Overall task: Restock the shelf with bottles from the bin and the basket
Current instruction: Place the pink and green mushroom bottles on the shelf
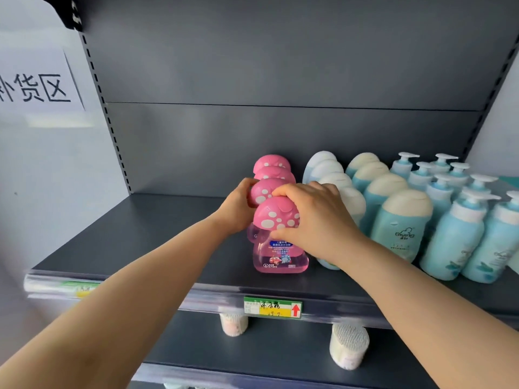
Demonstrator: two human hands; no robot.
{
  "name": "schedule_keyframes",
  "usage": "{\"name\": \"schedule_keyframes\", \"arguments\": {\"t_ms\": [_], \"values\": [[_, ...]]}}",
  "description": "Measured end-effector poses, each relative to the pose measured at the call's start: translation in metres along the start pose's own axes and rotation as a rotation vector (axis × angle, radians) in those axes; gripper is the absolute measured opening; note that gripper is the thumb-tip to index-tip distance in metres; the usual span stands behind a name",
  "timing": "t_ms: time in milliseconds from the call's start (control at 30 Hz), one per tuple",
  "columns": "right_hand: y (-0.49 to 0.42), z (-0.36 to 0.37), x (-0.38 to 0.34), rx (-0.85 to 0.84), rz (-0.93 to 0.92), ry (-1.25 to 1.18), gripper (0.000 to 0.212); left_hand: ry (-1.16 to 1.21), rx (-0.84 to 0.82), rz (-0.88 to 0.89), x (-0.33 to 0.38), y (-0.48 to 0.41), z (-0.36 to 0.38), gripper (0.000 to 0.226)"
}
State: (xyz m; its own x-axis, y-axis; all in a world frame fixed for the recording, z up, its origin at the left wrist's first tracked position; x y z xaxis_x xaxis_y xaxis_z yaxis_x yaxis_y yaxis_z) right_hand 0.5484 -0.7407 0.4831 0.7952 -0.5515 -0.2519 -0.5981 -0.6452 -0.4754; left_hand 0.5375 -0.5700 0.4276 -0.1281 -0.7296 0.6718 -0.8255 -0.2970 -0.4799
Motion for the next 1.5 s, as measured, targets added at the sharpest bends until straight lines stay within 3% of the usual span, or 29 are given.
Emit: {"name": "schedule_keyframes", "arguments": {"t_ms": [167,467,567,633,700,767,867,1100,1500], "values": [[-0.003,0.013,-0.002,-0.004,0.038,0.070,0.066,0.142,-0.192,-0.016,-0.040,0.013,0.017,0.056],[-0.021,0.031,-0.013,-0.102,0.139,0.052,0.068,0.138,-0.179,0.063,-0.052,0.006,0.019,0.047],[-0.022,0.017,-0.010,-0.166,0.163,-0.132,0.081,0.283,-0.224,0.013,-0.059,0.003,0.005,0.047],[-0.035,-0.004,-0.006,-0.118,0.165,-0.211,0.076,0.366,-0.164,-0.054,-0.066,-0.005,-0.018,0.037],[-0.058,-0.018,0.000,-0.072,0.162,-0.131,0.060,0.407,-0.047,-0.098,-0.072,-0.017,-0.043,0.023],[-0.086,-0.016,0.008,-0.111,0.170,0.008,0.047,0.334,0.048,-0.088,-0.074,-0.036,-0.059,0.019],[-0.123,0.007,0.016,-0.256,0.189,0.142,0.042,0.202,0.060,-0.046,-0.063,-0.064,-0.061,0.028],[-0.158,0.052,0.025,-0.570,0.225,0.169,0.043,0.218,-0.183,0.020,-0.043,-0.080,-0.024,0.043],[-0.160,0.040,0.026,-0.469,0.172,0.066,0.054,0.077,-0.117,0.100,-0.041,-0.075,-0.032,0.042]]}}
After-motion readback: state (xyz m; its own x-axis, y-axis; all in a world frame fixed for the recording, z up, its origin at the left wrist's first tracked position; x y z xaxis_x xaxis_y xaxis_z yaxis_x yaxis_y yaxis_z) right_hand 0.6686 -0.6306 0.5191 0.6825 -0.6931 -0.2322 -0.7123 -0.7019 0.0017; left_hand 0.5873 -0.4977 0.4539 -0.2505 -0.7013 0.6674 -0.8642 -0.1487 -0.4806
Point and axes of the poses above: each hand's wrist, its own y-axis away from the middle knuckle, its own z-axis out of the palm, x = y × z, the point moved 6 cm from there along -y, towards the middle knuckle, and after that the axes turned 15 degrees about z, right-handed, at the moved point
